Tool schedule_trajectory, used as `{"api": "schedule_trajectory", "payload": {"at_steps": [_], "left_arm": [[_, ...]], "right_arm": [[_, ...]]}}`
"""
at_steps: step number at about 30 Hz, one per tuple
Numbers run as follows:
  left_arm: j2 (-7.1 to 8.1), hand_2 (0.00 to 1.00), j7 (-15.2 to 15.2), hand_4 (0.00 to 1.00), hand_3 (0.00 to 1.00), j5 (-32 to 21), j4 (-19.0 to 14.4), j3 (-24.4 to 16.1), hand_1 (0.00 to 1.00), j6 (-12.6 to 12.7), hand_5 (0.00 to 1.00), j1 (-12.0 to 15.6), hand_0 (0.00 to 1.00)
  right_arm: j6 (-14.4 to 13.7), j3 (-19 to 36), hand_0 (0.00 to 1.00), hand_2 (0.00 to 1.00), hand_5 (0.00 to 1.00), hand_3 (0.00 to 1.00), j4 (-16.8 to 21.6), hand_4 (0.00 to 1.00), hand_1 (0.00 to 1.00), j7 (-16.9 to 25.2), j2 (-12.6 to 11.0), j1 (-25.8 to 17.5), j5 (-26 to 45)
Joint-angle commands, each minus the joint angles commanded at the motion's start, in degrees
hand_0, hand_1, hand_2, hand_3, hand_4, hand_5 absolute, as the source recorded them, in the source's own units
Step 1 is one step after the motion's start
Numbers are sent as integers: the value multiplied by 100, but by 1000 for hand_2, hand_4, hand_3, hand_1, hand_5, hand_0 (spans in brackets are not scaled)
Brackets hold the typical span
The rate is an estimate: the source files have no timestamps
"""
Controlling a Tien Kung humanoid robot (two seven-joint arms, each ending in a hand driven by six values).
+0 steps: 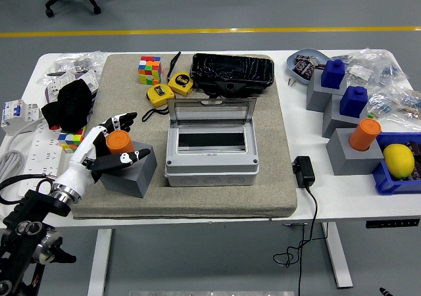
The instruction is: Fetch the battery,place it into the box,close the lid of the box
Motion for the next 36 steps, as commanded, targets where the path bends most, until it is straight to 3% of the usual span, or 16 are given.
{"api": "schedule_trajectory", "payload": {"at_steps": [2,7,8,13,14,19,20,25,26,31,32,36], "left_arm": [[0,818,-2,998,762,5,7,5,885,27,2,-3,872],[0,818,20,998,762,86,36,27,885,143,2,-21,872],[-2,757,20,998,742,79,42,32,834,155,2,-24,728],[8,757,19,998,742,80,48,83,834,250,2,-26,728],[8,587,13,998,609,74,46,97,731,285,2,-25,572],[-2,587,-16,998,609,44,31,152,731,427,2,-35,572],[-2,479,-18,998,506,45,28,161,622,447,2,-39,430],[0,479,-11,998,506,66,28,197,622,528,2,-51,430],[-1,391,-10,998,400,69,29,208,481,545,2,-51,294],[-1,391,1,998,400,136,17,255,481,627,2,-48,294],[0,345,2,998,328,142,18,262,424,634,2,-48,243],[5,345,14,998,328,221,18,311,424,706,2,-46,243]], "right_arm": [[-2,-16,531,567,732,554,0,955,535,11,-1,5,19],[-7,-8,531,567,732,554,0,955,535,10,-4,10,25],[-7,-5,532,566,736,556,0,956,535,9,-5,11,25],[-8,3,532,566,736,556,0,956,535,10,-5,5,20],[-7,7,532,565,747,559,0,961,535,9,-3,4,16],[-4,9,532,565,747,559,0,961,535,10,-2,3,8],[-3,5,532,565,758,561,0,964,534,11,-4,5,9],[-3,1,532,565,758,561,0,964,534,9,-6,7,13],[-4,6,532,565,760,563,0,965,535,7,-6,7,11],[-8,5,532,565,760,563,0,965,535,10,-15,6,17],[-9,4,533,566,774,567,0,969,534,11,-17,5,19],[-11,7,533,566,774,567,0,969,534,14,-24,3,23]]}}
